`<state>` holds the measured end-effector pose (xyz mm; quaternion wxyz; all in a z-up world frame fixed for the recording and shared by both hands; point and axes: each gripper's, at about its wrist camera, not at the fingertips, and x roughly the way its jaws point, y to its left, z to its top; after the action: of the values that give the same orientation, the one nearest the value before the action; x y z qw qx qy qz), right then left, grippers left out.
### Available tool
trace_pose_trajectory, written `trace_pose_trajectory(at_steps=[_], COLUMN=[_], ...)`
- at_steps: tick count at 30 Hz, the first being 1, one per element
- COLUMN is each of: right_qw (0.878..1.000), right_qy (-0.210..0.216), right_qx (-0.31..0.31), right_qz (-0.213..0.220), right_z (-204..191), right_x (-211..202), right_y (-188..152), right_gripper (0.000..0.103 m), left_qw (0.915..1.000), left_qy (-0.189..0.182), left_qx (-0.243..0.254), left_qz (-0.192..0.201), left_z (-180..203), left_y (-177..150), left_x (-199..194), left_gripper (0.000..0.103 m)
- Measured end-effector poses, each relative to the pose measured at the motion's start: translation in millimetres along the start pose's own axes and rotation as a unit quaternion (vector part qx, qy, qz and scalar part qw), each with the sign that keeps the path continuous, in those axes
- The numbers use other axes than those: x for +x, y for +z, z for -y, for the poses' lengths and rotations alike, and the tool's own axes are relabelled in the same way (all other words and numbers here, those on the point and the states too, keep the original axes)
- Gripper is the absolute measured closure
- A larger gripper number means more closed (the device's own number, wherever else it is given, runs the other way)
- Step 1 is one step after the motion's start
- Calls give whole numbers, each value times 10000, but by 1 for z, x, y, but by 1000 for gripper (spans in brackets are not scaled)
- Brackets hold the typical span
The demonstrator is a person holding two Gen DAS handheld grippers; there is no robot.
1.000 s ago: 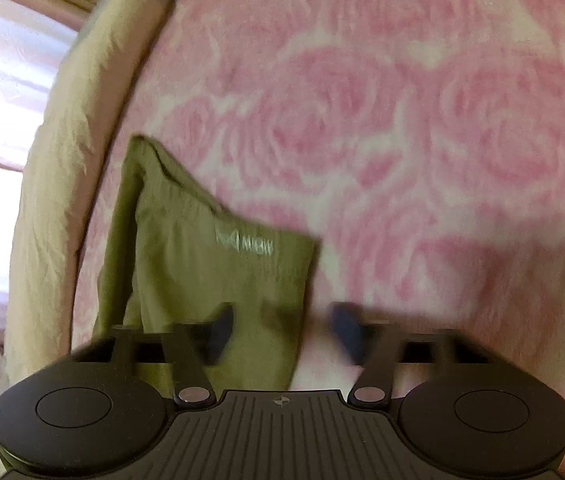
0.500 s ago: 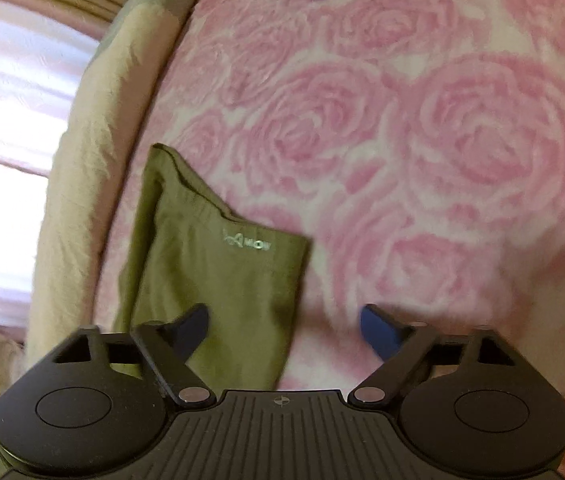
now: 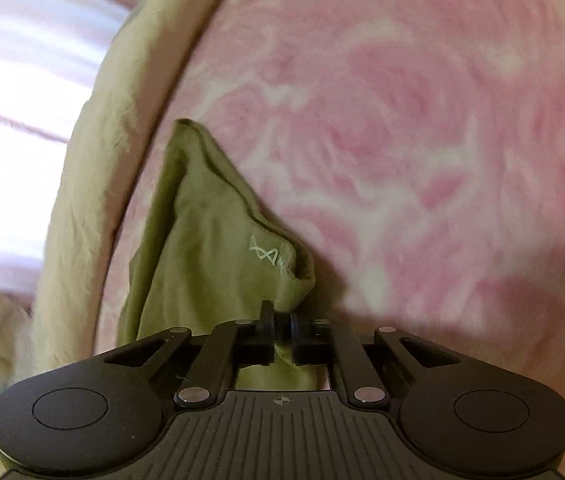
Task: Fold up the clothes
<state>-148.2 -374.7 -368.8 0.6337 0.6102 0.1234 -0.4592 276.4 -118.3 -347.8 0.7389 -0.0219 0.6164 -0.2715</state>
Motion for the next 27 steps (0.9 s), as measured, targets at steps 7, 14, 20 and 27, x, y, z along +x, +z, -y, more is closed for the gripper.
trace_pose_trajectory(at_steps=[7, 14, 20, 27], right_qw=[9957, 9903, 9959, 9977], right_qy=[-516, -1276, -883, -641], right_qx=[-499, -470, 100, -3], right_qz=[582, -268, -140, 220], right_z=[-20, 31, 73, 86], right_x=[-91, -58, -65, -62], right_y=[68, 55, 34, 49], right_gripper=[99, 33, 33, 34], left_qw=[9999, 9994, 9954, 9984], left_qy=[-25, -18, -243, -64], left_qx=[99, -318, -919, -187], left_qz=[89, -158, 121, 533], left_z=[-5, -24, -34, -13], left_y=[4, -17, -19, -14], left_x=[-12, 2, 17, 33], left_gripper=[70, 62, 60, 102])
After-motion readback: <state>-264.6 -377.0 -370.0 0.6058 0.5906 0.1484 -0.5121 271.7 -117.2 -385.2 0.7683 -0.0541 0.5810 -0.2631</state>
